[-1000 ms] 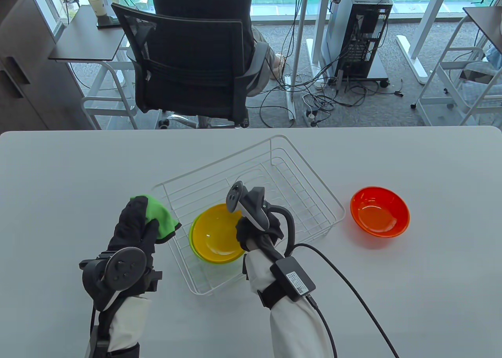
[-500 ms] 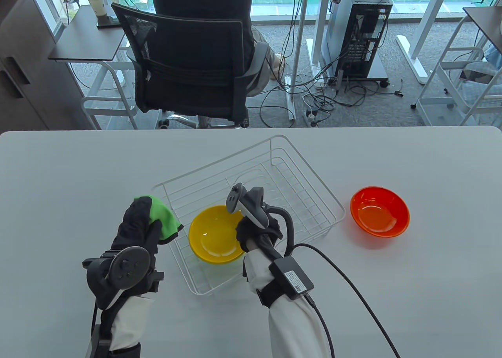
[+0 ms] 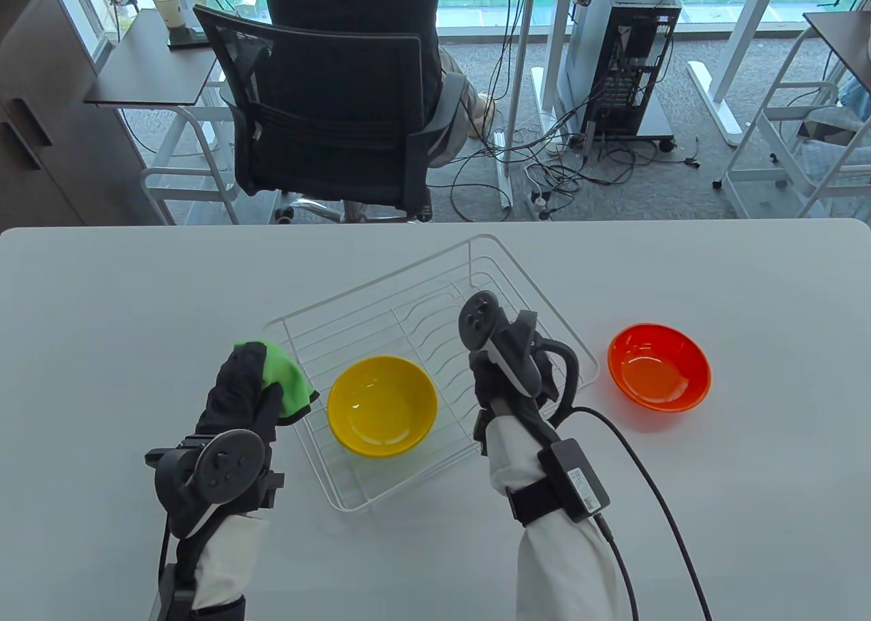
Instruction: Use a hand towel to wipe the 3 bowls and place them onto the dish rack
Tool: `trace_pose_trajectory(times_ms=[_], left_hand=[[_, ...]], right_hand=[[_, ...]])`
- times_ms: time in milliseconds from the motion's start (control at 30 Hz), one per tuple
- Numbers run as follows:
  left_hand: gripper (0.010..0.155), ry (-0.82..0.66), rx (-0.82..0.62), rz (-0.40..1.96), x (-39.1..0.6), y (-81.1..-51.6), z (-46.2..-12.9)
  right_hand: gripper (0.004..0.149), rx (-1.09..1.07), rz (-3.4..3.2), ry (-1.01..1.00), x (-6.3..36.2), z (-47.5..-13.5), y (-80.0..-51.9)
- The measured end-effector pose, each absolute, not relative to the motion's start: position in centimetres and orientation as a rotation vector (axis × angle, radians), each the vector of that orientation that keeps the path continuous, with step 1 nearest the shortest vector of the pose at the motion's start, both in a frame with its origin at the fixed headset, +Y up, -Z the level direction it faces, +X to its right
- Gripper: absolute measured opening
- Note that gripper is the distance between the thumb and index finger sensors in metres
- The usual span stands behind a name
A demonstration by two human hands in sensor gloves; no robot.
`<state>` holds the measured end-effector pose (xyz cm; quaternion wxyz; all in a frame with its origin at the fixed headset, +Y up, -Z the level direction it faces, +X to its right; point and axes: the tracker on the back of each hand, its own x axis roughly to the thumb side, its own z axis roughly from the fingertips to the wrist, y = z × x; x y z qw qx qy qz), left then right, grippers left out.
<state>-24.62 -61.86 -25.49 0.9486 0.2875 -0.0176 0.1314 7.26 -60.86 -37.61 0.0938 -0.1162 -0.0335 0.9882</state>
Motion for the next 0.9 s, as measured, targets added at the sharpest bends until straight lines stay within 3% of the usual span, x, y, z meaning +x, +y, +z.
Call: trace_pose_trajectory(times_ms=[167, 333, 600, 900], left_hand=[[0.061, -0.041, 0.575, 0.241, -24.4, -62.1, -25.6], [0.061, -0.043, 0.572, 0.232, -24.3, -62.2, -25.6], [0.061, -0.050, 0.577, 0.247, -24.2, -62.2, -25.7], [0.061, -0.070, 0.595, 0.281, -24.1, -62.2, -25.7]], right_hand=[[0.051, -0.444, 2.927, -0.358, 12.0, -37.1, -59.8], [0.053, -0.533, 2.894, -0.463, 16.7, -36.6, -60.9], [0.056, -0.795, 2.859, -0.406, 23.4, -36.4, -63.8], [0.068, -1.074, 2.728, -0.140, 29.1, -36.6, -68.1]])
